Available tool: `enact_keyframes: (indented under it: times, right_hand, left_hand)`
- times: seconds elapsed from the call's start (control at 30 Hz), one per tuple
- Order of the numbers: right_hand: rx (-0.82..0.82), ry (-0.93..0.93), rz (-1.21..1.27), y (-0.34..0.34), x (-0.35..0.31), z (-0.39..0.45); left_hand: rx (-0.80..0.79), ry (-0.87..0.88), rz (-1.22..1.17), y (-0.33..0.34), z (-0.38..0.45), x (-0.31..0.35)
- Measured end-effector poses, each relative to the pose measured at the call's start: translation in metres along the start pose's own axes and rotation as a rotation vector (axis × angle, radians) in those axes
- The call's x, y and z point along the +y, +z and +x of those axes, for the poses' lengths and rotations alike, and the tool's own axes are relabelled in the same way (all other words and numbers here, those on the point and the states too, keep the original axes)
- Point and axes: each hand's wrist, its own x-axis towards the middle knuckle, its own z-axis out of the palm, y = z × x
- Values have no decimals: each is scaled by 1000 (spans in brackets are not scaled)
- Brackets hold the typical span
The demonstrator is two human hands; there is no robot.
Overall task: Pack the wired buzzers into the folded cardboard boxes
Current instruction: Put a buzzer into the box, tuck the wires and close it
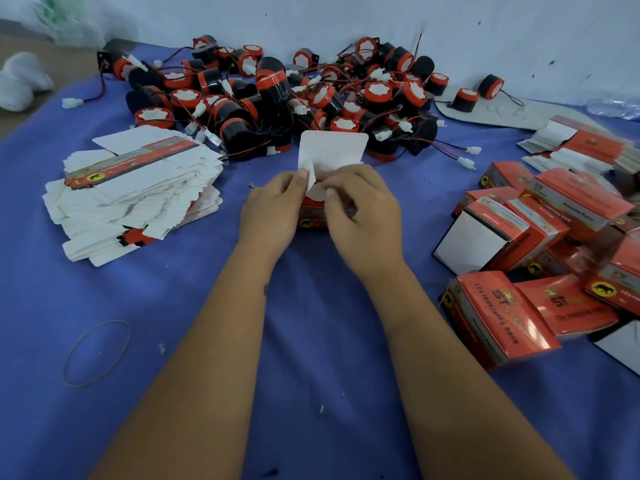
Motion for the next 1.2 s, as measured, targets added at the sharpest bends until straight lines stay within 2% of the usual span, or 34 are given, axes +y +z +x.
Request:
enact_keyframes:
  times: [0.13,0.2,0.33,0.5,0.57,0.63,0.77,0.83,0.9,0.97,1.07,1.2]
  right_hand:
    - [15,264,207,-6,6,6]
    - [4,307,201,-5,9,7]
    - [8,312,173,1,9,11]
    - [-105,140,-65,9,4,11]
    - [-107,142,-91,11,4,10]
    - [-30,209,6,11,3,7]
    - [255,252,136,9,3,4]
    - [299,333,272,6,4,3]
    - [246,434,461,3,6,3]
    - [111,479,567,-2,9,4]
    - [-34,494,565,-5,12,5]
    - [-81,561,553,-4,13,5]
  left_hand:
    - [-8,53,0,2,-3,4]
    - [8,65,18,4,-2,5]
    - [19,69,-18,4,-4,6]
    - [52,110,-89,4,-4,6]
    - [63,139,-166,4,-5,7]
    - [74,174,-190,4,-6,7]
    - [125,229,-172,4,-5,6]
    - [124,229,-193,4,-4,6]
    - [113,231,-187,5,-3,6]
    - [119,234,-155,4,-2,5]
    - [130,229,-142,0,0,3]
    - [75,199,-198,-9,-2,-1]
